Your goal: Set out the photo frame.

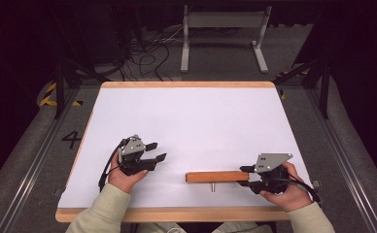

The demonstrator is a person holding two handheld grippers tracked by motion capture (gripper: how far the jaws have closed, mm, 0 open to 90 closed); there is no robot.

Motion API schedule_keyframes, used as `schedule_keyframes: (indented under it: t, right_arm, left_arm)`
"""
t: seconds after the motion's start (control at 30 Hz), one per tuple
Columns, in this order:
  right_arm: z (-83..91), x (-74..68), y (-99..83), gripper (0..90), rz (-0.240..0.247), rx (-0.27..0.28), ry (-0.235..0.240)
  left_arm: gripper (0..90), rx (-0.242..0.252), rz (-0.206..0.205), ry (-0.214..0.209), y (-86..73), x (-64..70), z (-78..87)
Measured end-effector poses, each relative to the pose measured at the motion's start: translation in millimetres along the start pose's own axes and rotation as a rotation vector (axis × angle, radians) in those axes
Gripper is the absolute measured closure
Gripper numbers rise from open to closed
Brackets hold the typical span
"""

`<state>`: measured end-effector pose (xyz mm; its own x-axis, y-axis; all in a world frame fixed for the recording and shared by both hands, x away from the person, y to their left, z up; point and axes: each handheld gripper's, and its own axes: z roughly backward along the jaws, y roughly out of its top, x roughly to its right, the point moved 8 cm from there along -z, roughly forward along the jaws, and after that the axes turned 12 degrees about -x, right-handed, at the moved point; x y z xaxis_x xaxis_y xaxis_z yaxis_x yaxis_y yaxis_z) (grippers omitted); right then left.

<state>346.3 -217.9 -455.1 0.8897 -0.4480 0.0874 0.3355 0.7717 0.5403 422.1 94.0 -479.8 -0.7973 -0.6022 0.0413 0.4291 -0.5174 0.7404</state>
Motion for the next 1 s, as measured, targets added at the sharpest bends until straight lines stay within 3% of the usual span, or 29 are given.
schedule_keyframes:
  t: [0.2,0.23,0.43,0.57,0.73,1.0]
  right_arm:
    - [2.5,1.2,-5.8,52.2,-0.032,-0.026,0.001]
    - [3.8,1.9,-10.0,53.7,-0.044,-0.044,-0.006]
    - [5.1,6.6,-18.0,61.1,-0.068,-0.069,-0.019]
    - [2.1,6.1,-23.5,73.0,-0.055,-0.106,0.004]
    - [-3.6,-0.6,-25.4,87.9,-0.030,-0.148,0.069]
    - [-16.9,-6.8,-23.6,90.0,-0.013,-0.168,0.110]
  left_arm:
    - [46.6,0.010,-0.006,0.003,0.6,-4.8,1.6]
    - [45.9,0.018,0.013,0.007,0.7,-8.9,3.6]
    - [43.3,-0.004,0.037,0.035,-2.2,-15.1,4.3]
    - [43.2,-0.009,0.034,0.042,-2.9,-14.5,3.6]
    - [42.9,-0.015,0.042,0.044,-5.4,-15.1,3.8]
    - [42.8,-0.021,0.041,0.051,-6.4,-15.0,3.7]
